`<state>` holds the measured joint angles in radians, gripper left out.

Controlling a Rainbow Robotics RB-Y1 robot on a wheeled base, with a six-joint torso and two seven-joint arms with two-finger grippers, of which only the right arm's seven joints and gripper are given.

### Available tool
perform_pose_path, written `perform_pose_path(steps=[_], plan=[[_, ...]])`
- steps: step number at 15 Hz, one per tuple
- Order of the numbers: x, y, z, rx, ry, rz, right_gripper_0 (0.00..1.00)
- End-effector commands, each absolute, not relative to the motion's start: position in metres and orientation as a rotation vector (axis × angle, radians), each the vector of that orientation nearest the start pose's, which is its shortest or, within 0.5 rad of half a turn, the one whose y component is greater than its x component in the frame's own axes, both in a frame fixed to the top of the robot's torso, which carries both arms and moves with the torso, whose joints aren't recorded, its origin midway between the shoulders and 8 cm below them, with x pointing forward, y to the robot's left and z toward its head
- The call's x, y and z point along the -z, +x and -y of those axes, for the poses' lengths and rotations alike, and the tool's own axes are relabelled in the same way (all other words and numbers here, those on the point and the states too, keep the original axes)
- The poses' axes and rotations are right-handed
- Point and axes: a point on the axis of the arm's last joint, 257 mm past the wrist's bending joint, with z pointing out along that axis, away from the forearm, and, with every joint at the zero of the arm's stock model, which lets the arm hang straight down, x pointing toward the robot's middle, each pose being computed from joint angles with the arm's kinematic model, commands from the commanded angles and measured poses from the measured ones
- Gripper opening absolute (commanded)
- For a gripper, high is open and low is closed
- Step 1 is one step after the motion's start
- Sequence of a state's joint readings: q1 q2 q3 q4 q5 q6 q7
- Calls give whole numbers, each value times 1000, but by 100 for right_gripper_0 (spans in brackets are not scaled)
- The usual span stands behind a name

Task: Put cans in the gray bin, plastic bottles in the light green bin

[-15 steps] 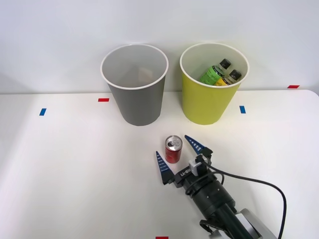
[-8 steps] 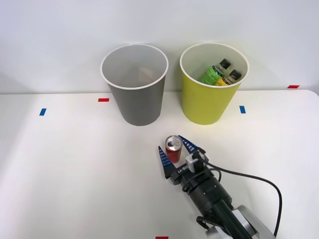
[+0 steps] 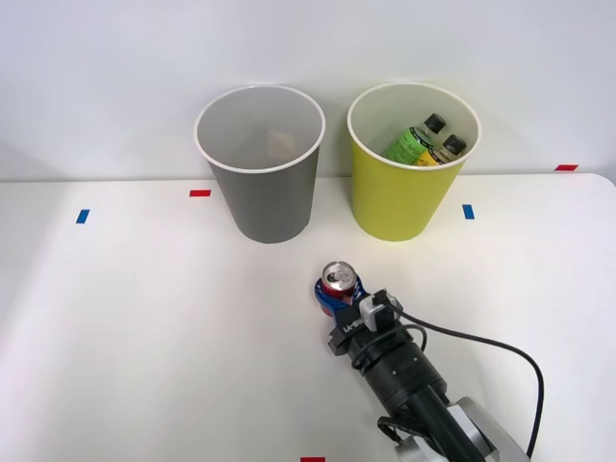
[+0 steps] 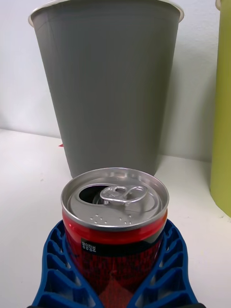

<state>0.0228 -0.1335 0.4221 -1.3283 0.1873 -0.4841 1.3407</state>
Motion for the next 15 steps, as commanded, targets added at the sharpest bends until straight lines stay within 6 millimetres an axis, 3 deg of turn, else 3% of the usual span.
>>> perform_pose_path(steps=[1, 4, 11, 15], plan=[[259, 456, 35, -389, -406, -1356, 0], [239, 434, 34, -447, -407, -1349, 0], [132, 389, 39, -605, -353, -1282, 0], [91, 373, 46, -654, -364, -1219, 0]])
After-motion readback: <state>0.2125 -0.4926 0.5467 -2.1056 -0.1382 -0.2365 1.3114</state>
